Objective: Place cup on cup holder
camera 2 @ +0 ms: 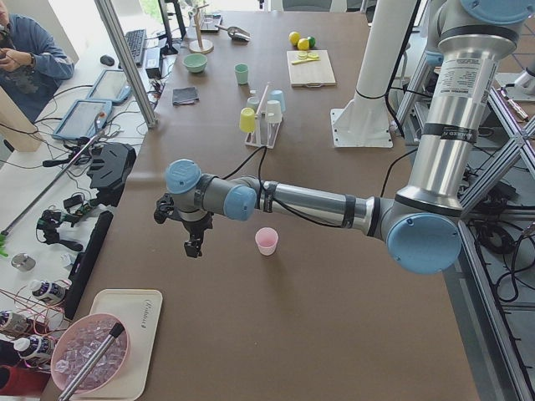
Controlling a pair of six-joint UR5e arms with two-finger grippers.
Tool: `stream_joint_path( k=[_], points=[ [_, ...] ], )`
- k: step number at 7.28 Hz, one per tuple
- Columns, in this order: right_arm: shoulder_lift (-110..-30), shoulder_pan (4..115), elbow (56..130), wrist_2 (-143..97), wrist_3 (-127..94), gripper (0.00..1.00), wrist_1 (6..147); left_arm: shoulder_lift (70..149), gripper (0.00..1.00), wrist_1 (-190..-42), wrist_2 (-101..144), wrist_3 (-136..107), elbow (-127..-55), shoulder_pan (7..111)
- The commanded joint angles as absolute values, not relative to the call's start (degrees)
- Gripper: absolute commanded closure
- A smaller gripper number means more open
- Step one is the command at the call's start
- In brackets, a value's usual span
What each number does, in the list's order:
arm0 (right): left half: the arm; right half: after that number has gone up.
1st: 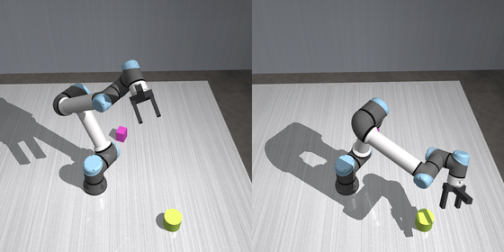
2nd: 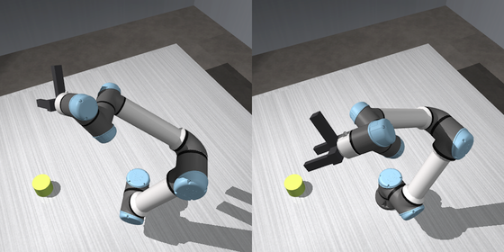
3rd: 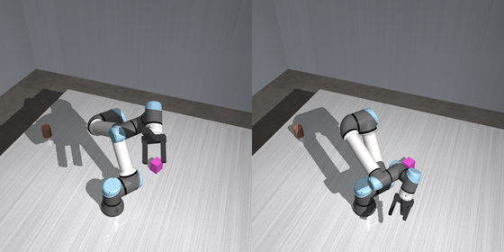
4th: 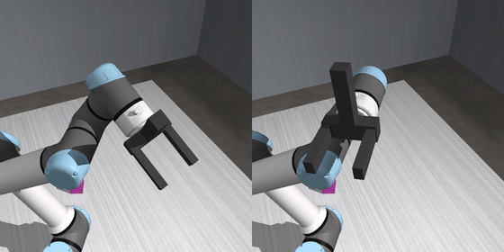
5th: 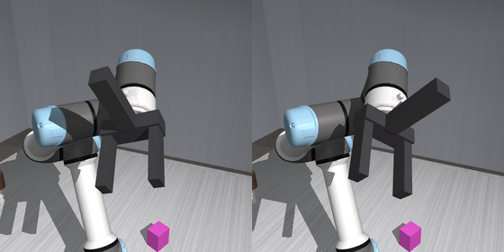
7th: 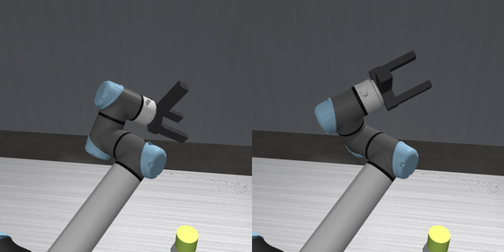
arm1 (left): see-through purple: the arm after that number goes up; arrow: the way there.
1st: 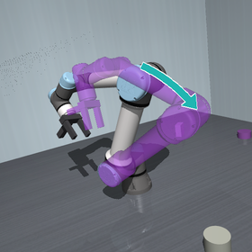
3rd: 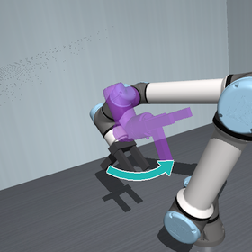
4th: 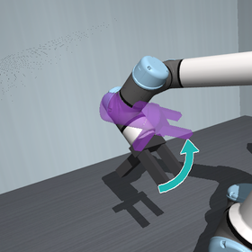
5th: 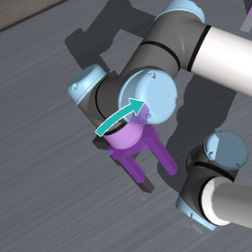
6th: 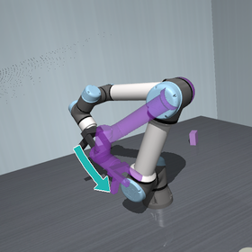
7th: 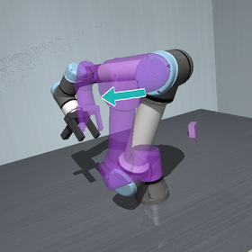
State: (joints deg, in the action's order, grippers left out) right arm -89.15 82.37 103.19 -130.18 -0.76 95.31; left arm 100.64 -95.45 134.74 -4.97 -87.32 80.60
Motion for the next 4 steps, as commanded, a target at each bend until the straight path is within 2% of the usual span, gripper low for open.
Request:
stream_joint_path(
  k=[1,4],
  points=[
    [-85.7,74.9,106.3,-129.6,-7.6,0.00,95.3,100.5,0.01,-95.4,134.7,-5.0,-87.4,80.6],
    [-79.0,70.6,105.5,-129.9,-12.0,0.00,96.3,101.9,0.01,-95.2,134.6,-4.9,-87.4,80.1]
  ],
)
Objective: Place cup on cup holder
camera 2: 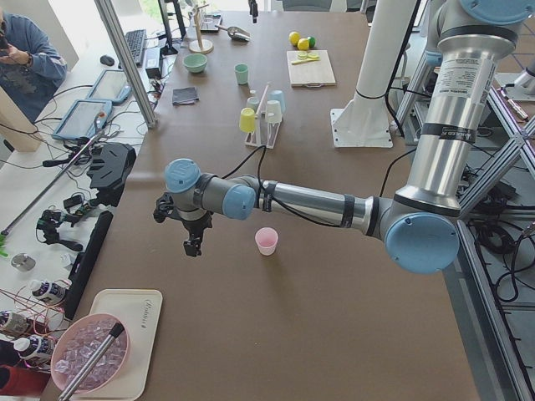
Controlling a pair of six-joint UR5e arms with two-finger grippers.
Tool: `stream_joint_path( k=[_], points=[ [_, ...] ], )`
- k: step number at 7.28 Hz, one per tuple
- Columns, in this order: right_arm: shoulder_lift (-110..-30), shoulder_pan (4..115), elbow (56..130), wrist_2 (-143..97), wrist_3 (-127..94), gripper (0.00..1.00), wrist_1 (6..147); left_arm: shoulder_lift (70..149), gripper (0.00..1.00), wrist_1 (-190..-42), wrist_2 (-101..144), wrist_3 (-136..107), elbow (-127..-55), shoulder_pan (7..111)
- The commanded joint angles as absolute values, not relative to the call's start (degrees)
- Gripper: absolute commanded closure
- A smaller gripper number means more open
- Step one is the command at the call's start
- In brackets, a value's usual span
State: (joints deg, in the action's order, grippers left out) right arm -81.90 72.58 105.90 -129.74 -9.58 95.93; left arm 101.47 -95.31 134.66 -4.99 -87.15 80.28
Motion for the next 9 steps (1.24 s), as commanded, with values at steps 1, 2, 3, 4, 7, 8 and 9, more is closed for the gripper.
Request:
stream_joint_path(
  k=[1,2,3,4,7,8,9],
  points=[
    [-76.3,68.6,105.4,-129.9,-15.1,0.00,98.9,103.7,0.01,-94.6,134.8,-5.0,-86.4,79.4],
    [-73.3,65.5,104.6,-129.7,-20.0,0.00,99.1,104.7,0.01,-92.0,134.7,-4.9,-86.7,79.0],
    [-70.8,64.3,102.5,-129.8,-21.8,0.00,99.2,107.4,0.01,-87.1,134.7,-4.8,-84.7,78.3],
    [-67.4,63.8,99.0,-130.2,-21.9,0.00,99.6,112.4,0.01,-81.1,135.0,-4.6,-82.0,77.5],
    [-51.1,62.2,80.4,-130.4,-20.6,0.00,101.7,115.8,0.01,-69.1,128.5,-4.7,-79.6,71.3],
    [-48.0,61.7,75.2,-130.0,-18.9,0.00,101.3,118.6,0.01,-65.1,123.6,-4.6,-77.9,69.2],
    [-44.7,61.7,68.4,-130.1,-14.9,0.00,100.6,118.8,0.01,-63.6,120.4,-4.6,-78.1,64.6]
  ],
)
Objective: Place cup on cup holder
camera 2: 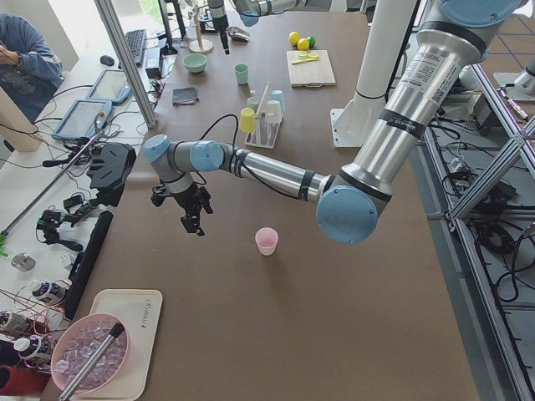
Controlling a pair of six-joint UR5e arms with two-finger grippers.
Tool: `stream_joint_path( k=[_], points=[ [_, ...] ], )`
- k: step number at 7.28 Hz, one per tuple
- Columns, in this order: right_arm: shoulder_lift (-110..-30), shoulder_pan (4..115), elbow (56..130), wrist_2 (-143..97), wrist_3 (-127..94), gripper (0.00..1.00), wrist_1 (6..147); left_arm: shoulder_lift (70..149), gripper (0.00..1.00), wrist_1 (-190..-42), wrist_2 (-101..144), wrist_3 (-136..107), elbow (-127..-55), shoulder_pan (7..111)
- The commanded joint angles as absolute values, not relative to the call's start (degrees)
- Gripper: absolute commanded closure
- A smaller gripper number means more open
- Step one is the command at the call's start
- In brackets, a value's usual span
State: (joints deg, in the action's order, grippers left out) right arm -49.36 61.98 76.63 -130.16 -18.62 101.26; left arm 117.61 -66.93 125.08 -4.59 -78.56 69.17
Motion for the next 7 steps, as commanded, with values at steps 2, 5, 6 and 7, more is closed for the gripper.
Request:
stream_joint_path(
  k=[2,5,6,7],
  points=[
    [-41.9,59.7,56.7,-130.1,-9.2,0.00,95.7,119.9,0.01,-61.4,118.1,-4.5,-77.5,63.1],
    [-37.4,58.6,48.5,-131.7,-9.9,0.00,97.4,120.6,0.01,-51.4,119.4,6.1,-76.8,59.9],
    [-36.7,58.6,44.7,-134.3,-9.5,0.00,97.6,120.9,0.01,-51.5,119.2,9.0,-76.3,59.5],
    [-36.0,58.2,42.7,-135.3,-9.3,0.00,99.0,122.2,0.01,-49.5,119.1,9.6,-74.0,59.4]
  ],
)
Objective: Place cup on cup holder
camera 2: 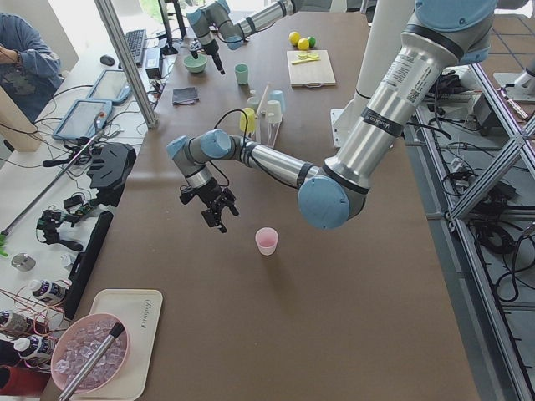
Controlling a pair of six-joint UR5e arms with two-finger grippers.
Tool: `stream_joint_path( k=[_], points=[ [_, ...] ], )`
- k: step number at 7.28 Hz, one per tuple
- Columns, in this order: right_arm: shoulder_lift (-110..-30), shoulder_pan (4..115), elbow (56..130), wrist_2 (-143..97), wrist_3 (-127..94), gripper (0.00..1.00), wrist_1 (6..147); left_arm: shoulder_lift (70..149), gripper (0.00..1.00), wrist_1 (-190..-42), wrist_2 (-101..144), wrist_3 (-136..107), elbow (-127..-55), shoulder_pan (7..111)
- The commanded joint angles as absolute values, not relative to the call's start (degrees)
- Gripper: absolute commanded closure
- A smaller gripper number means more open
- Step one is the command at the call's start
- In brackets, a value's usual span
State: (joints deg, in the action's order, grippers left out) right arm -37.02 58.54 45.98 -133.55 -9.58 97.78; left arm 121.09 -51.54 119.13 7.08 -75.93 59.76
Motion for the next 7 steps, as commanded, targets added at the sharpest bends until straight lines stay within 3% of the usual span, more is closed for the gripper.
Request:
stream_joint_path(
  k=[1,7],
  points=[
    [-35.8,57.3,42.5,-135.4,-9.4,0.00,101.0,122.2,0.01,-45.7,119.5,11.2,-73.9,58.7],
    [-32.9,54.3,36.2,-137.7,-8.6,0.00,109.8,122.9,0.01,-38.8,113.7,18.2,-70.9,53.0]
  ],
)
